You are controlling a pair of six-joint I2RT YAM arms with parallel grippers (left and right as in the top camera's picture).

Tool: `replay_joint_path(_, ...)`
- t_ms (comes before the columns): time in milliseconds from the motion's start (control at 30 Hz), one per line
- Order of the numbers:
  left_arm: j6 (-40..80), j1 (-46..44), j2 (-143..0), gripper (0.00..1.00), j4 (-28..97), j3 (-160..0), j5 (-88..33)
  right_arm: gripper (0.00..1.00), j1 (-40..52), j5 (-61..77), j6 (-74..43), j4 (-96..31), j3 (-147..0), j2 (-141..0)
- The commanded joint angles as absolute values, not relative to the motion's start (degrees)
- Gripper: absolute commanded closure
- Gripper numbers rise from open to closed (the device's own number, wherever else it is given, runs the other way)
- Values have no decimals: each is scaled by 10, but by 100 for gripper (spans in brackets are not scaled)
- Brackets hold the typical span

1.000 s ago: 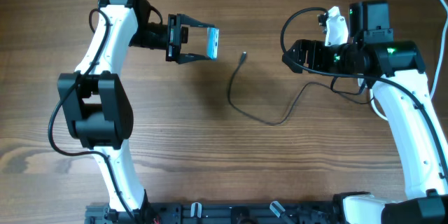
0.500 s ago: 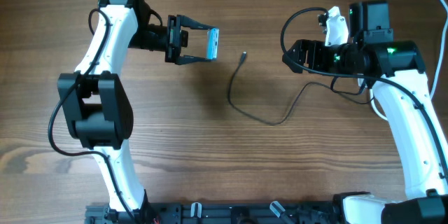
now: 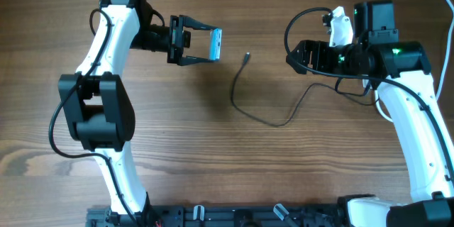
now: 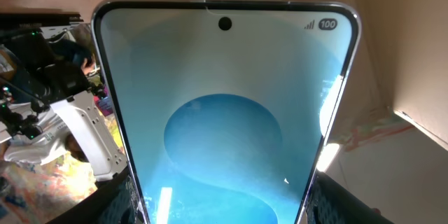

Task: Plug charger to phone and switch on socket

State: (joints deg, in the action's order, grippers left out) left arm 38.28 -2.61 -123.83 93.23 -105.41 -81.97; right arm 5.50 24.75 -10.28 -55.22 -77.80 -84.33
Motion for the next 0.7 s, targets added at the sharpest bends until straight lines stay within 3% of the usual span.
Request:
replay_joint_path(0, 384, -24, -1214, 96, 935, -1068, -843, 0, 57, 238, -107, -551, -783, -850)
replay_joint_path(300, 384, -24, -1214, 96, 934, -1068, -777, 0, 57, 238, -109, -550, -783, -850)
replay_joint_path(433, 386, -24, -1214, 96, 893, -1068, -668, 0, 57, 238, -128, -547, -783, -850)
replay_joint_path(600, 494, -25, -1214, 96, 832, -1068, -460, 0, 81, 240, -155, -541, -778, -850)
replay_joint_path(667, 513, -25, -1214, 96, 829, -1068, -436, 0, 101, 240, -171, -522, -761, -850)
